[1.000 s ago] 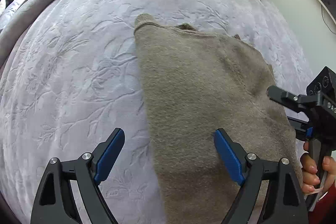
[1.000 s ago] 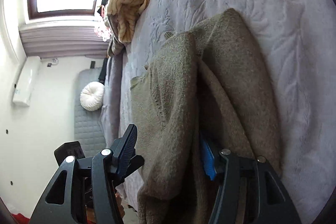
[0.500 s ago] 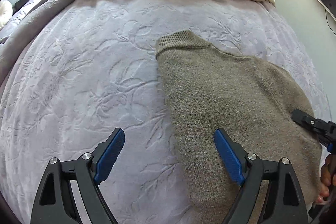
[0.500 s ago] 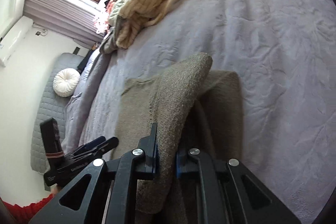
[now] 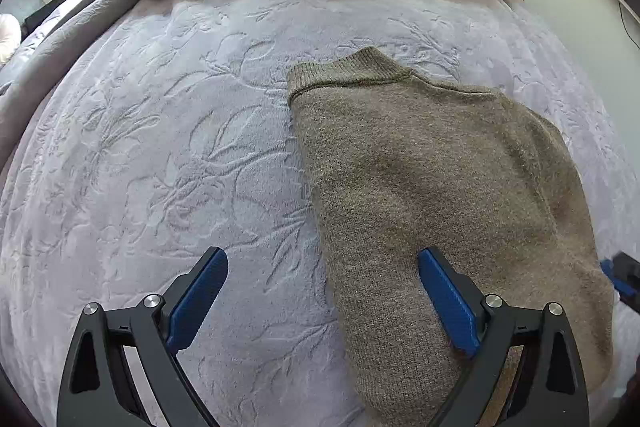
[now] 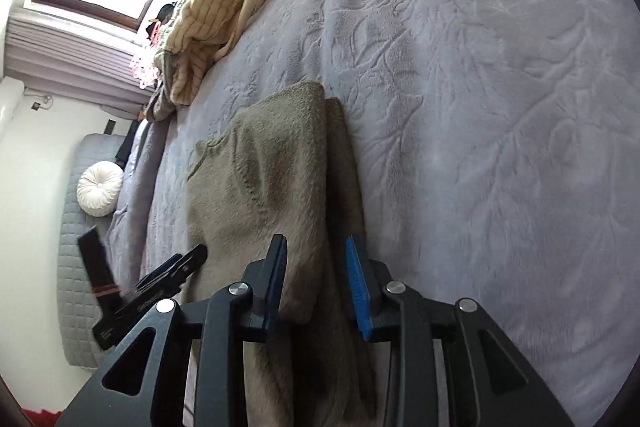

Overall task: Fold small clothes
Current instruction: 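Grasp the sweater hem with both grippers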

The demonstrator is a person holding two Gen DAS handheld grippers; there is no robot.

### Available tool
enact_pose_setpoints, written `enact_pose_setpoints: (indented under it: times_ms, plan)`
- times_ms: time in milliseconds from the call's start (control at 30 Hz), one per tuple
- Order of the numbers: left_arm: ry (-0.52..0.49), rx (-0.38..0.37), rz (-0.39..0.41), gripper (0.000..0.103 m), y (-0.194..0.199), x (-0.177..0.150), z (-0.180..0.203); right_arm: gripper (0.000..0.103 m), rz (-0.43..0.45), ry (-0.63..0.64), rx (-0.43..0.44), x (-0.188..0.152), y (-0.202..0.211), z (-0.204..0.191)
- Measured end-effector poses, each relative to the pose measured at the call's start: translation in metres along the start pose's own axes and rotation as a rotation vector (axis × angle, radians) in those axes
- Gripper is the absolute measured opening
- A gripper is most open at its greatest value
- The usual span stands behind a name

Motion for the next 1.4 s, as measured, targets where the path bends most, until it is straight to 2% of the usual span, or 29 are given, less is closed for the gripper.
enact_pose_setpoints:
  times_ms: [67,100,233,300,333,367,400,467,500,567,600,633,667,733,800,833,900,1000,1067,1133,1167,1267,1400]
  plan:
    - [-0.003,-0.002,0.004,0.097,0.000,-0.001,0.000,0.034,0.003,-0.056,0.104,-0.017,0.016,-0.004]
    - [-0.006,0.000,0.005,0.097,0.001,-0.001,0.000,0.034,0.000,-0.056,0.107,-0.024,0.020,-0.008]
    - [-0.012,0.000,-0.002,0.097,0.004,0.000,-0.001,0.034,-0.095,0.058,-0.041,-0.049,0.008,-0.024]
    - [-0.018,-0.001,0.004,0.097,0.004,-0.001,-0.002,0.009,-0.121,0.084,-0.143,-0.061,-0.001,-0.015]
    - [-0.019,-0.008,0.003,0.097,0.004,-0.001,-0.002,0.006,-0.123,0.073,-0.182,-0.068,-0.001,-0.002]
    - [-0.019,-0.020,-0.003,0.097,0.004,-0.002,-0.003,0.006,-0.114,0.032,-0.183,-0.072,-0.002,0.014]
    - [-0.022,-0.030,-0.009,0.097,0.006,-0.002,-0.004,0.005,-0.088,-0.046,-0.144,-0.074,0.001,0.029]
    - [-0.032,-0.033,0.006,0.097,0.014,-0.004,-0.008,0.006,-0.038,-0.129,-0.090,-0.071,0.008,0.037]
    - [-0.041,-0.032,0.014,0.097,0.020,-0.006,-0.012,0.006,-0.028,-0.115,-0.126,-0.071,0.012,0.034]
    - [-0.043,-0.055,0.002,0.097,0.029,-0.009,-0.019,0.021,-0.036,-0.073,-0.206,-0.074,0.019,0.025]
    - [-0.042,-0.085,-0.009,0.096,0.035,-0.012,-0.023,0.021,-0.036,-0.053,-0.229,-0.076,0.024,0.019]
    - [-0.045,-0.122,-0.011,0.094,0.042,-0.015,-0.026,0.020,-0.033,-0.026,-0.258,-0.076,0.029,0.012]
    - [-0.051,-0.157,-0.011,0.085,0.049,-0.018,-0.026,0.017,-0.027,0.001,-0.276,-0.076,0.032,0.005]
    - [-0.068,-0.229,-0.023,0.079,0.061,-0.023,-0.023,0.008,-0.012,0.045,-0.266,-0.069,0.040,-0.011]
    - [-0.071,-0.321,-0.046,0.056,0.069,-0.027,-0.015,0.007,-0.001,0.080,-0.240,-0.061,0.040,-0.025]
    - [-0.068,-0.361,-0.068,0.052,0.069,-0.027,-0.010,0.006,-0.002,0.097,-0.223,-0.057,0.034,-0.033]
    - [-0.045,-0.430,-0.101,0.034,0.065,-0.030,0.000,0.006,-0.009,0.134,-0.191,-0.048,0.019,-0.045]
    - [-0.041,-0.423,-0.104,0.034,0.059,-0.037,0.012,0.006,-0.050,0.166,-0.171,-0.040,-0.009,-0.051]
    - [-0.036,-0.418,-0.124,0.034,0.050,-0.044,0.013,0.005,-0.100,0.178,-0.213,-0.039,-0.034,-0.042]
    - [-0.029,-0.416,-0.151,0.024,0.039,-0.052,0.011,0.000,-0.157,0.150,-0.258,-0.043,-0.053,-0.017]
    - [-0.031,-0.423,-0.165,0.021,0.035,-0.056,0.010,0.000,-0.158,0.138,-0.242,-0.045,-0.057,-0.006]
    - [-0.051,-0.405,-0.181,0.020,0.031,-0.069,0.011,0.000,-0.146,0.155,-0.212,-0.046,-0.055,-0.002]
    - [-0.096,-0.341,-0.154,0.020,0.039,-0.082,0.013,0.000,-0.161,0.194,-0.262,-0.053,-0.045,-0.013]
Point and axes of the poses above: each gripper's, at about its wrist camera, not at the fingertips, and y roughly against the way its jaws point, z to its right, x to its top, the point moved 1 cm from there along -y, roughly the way its jaws point, and after that the axes turned 15 degrees about x, right-handed, at the moved point
